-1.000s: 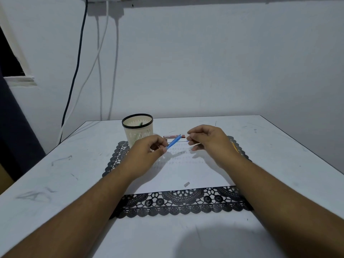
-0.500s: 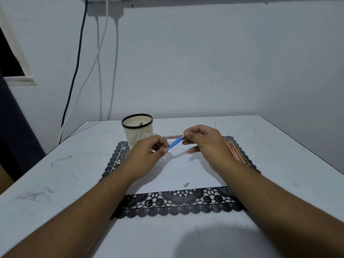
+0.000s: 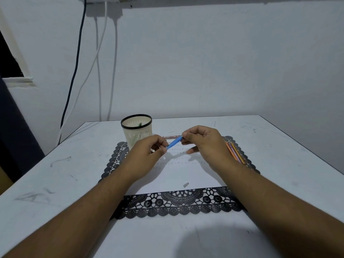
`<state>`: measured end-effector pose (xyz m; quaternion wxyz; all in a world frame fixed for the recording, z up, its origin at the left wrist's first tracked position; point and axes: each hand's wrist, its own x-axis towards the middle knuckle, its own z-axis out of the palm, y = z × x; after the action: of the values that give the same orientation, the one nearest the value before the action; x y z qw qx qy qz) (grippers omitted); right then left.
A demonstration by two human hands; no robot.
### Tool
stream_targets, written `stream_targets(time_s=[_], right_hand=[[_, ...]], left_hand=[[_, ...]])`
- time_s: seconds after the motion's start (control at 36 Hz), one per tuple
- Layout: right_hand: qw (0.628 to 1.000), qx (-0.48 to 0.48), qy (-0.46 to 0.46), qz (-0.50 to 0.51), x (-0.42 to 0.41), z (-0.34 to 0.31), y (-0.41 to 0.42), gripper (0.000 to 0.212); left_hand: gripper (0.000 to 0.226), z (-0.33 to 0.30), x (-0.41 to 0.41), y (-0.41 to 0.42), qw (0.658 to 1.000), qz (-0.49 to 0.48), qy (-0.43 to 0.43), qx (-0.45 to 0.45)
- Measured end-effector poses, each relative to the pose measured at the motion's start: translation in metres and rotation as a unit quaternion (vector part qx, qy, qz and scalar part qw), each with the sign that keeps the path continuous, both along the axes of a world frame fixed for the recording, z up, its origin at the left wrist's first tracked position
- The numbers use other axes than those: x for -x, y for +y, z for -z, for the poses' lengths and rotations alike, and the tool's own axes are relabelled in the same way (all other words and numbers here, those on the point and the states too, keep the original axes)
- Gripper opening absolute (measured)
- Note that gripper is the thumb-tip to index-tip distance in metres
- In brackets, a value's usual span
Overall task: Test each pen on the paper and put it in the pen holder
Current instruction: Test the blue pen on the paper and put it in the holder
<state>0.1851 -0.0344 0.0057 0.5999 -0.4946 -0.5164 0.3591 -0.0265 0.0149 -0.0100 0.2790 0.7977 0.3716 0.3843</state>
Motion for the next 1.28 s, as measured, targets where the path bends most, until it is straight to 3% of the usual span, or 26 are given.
stream_targets(time_s=[0.14, 0.22, 0.28, 0.36, 0.44, 0.53, 0.61, 0.69, 1.11, 1.28], right_hand=[[1.0, 0.002, -0.011, 0.002, 0.001, 0.001, 0.0, 0.009], [0.998, -0.003, -0.068, 0.01, -0.002, -0.001, -0.001, 0.009], [0.982, -0.022, -0.184, 0.045, -0.009, -0.005, -0.002, 0.009], [0.927, -0.045, -0.364, 0.077, -0.023, -0.023, -0.008, 0.009], [0.923, 0.032, -0.379, -0.064, -0.035, -0.046, -0.021, 0.011], [0.863, 0.157, -0.417, -0.238, -0.033, -0.049, -0.027, 0.01], [0.806, 0.212, -0.484, -0.268, -0.022, -0.034, -0.023, 0.022], [0.774, 0.214, -0.54, -0.252, -0.011, -0.022, -0.02, 0.025], [0.805, 0.171, -0.508, -0.255, -0.004, -0.013, -0.02, 0.004], [0.906, 0.114, -0.368, -0.173, -0.023, -0.013, -0.009, 0.011]], left_hand=[[0.012, 0.0, 0.0, 0.0, 1.0, 0.001, -0.006, 0.002], [0.013, 0.001, 0.001, 0.001, 1.0, -0.002, -0.003, 0.004], [0.012, 0.001, 0.001, 0.001, 1.0, -0.002, 0.001, 0.005], [0.012, 0.0, -0.001, 0.002, 1.0, 0.0, -0.006, 0.013], [0.012, -0.001, -0.001, 0.003, 1.0, -0.002, -0.006, 0.016], [0.011, 0.0, 0.002, 0.004, 1.0, -0.006, 0.003, 0.017], [0.01, 0.001, 0.004, 0.004, 1.0, -0.01, 0.005, 0.017], [0.011, 0.001, 0.004, 0.005, 1.0, -0.009, 0.007, 0.015], [0.011, 0.0, 0.002, 0.003, 1.0, -0.007, 0.018, 0.008], [0.011, -0.001, 0.003, 0.004, 1.0, -0.006, 0.012, 0.018]])
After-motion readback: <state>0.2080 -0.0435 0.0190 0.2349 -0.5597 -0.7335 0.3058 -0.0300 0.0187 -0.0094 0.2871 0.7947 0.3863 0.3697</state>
